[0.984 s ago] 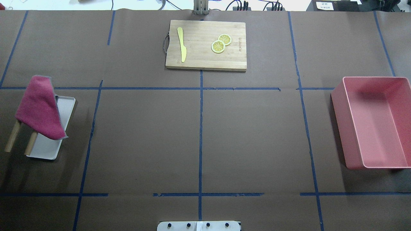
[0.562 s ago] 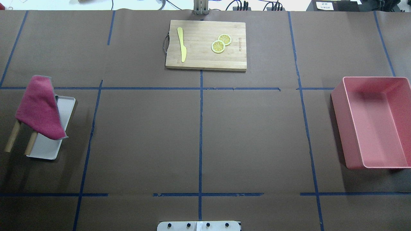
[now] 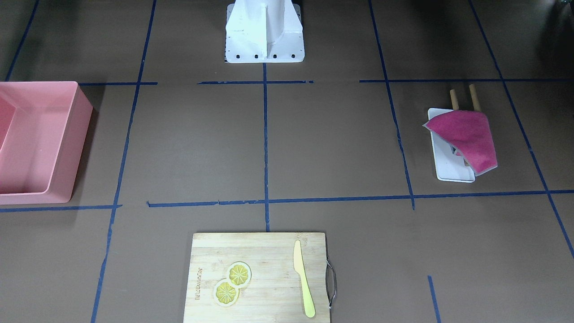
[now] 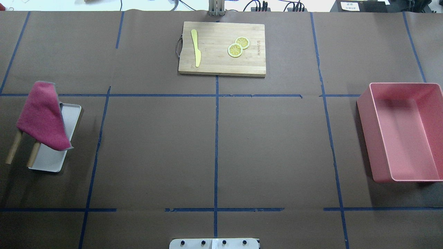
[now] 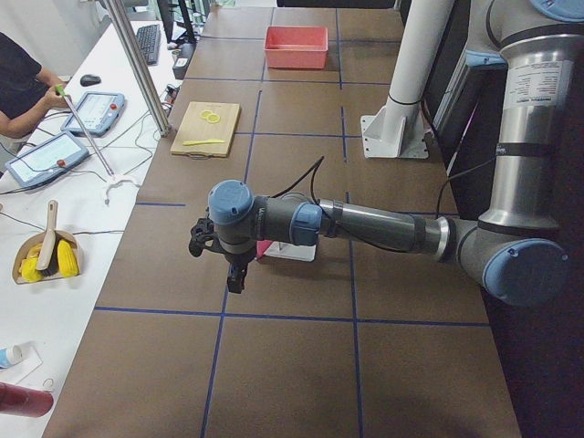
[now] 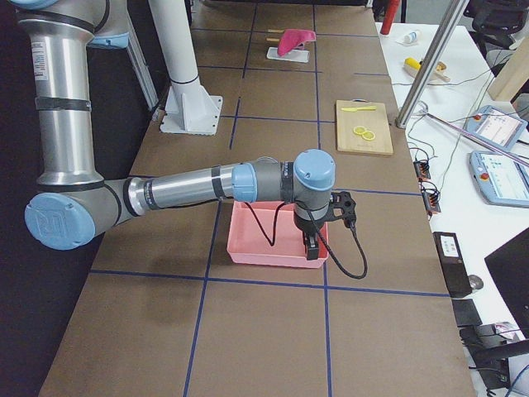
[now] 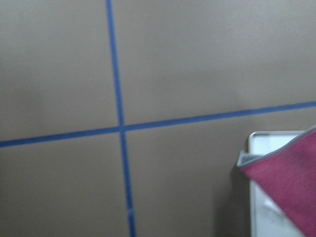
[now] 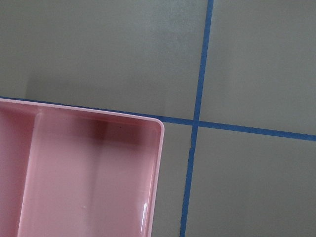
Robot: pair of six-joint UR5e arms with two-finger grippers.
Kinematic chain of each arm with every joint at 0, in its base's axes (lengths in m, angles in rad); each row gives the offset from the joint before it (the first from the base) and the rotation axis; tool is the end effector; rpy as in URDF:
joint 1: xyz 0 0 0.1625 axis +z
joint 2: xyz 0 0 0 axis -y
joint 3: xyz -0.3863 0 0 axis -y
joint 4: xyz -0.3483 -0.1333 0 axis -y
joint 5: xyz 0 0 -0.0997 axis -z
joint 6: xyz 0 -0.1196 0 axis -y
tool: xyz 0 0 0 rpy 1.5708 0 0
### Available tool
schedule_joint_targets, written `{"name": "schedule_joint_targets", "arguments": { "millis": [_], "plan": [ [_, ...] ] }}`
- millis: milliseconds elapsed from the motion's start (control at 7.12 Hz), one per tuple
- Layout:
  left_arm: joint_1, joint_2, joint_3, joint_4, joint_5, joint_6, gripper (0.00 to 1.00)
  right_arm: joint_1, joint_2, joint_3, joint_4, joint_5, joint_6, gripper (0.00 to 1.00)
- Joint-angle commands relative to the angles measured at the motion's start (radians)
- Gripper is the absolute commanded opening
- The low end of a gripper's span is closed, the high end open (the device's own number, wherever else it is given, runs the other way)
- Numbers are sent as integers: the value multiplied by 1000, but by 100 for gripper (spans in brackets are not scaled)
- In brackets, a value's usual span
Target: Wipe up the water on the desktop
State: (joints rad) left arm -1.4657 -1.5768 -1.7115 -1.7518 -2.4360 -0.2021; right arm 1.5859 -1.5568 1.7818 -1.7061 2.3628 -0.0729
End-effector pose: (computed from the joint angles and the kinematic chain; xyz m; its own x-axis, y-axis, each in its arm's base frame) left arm 0.0069 -0.4681 0.5392 0.6265 0.1164 -0.7707 0.0270 0.9850 0.1707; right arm 0.0550 -0.4510 0.5458 0.7025 -0.1255 0.7005 0.0362 0.9894 0.1410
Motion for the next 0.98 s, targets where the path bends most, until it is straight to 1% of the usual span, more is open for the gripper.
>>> {"name": "schedule_joint_targets", "arguments": {
  "millis": [0,141,281,422,703,843],
  "plan": [
    [97,9,1,-212,-15,-274,100,0,-3,2,-1,65,2,100],
    [141,8,3,-275,-17,-366,100,0,-2,2,0,70,2,100],
    [169,8,10,-314,-29,-396,100,-1,-2,1,-1,70,1,100],
    [203,-2,19,-339,-73,-401,100,-1,-2,-8,-1,72,-1,100],
    [252,-3,27,-339,-81,-401,99,0,-3,-7,-1,78,-1,100],
    [275,-5,35,-339,-80,-399,96,0,-5,-7,-1,82,-1,100]
  ]
}}
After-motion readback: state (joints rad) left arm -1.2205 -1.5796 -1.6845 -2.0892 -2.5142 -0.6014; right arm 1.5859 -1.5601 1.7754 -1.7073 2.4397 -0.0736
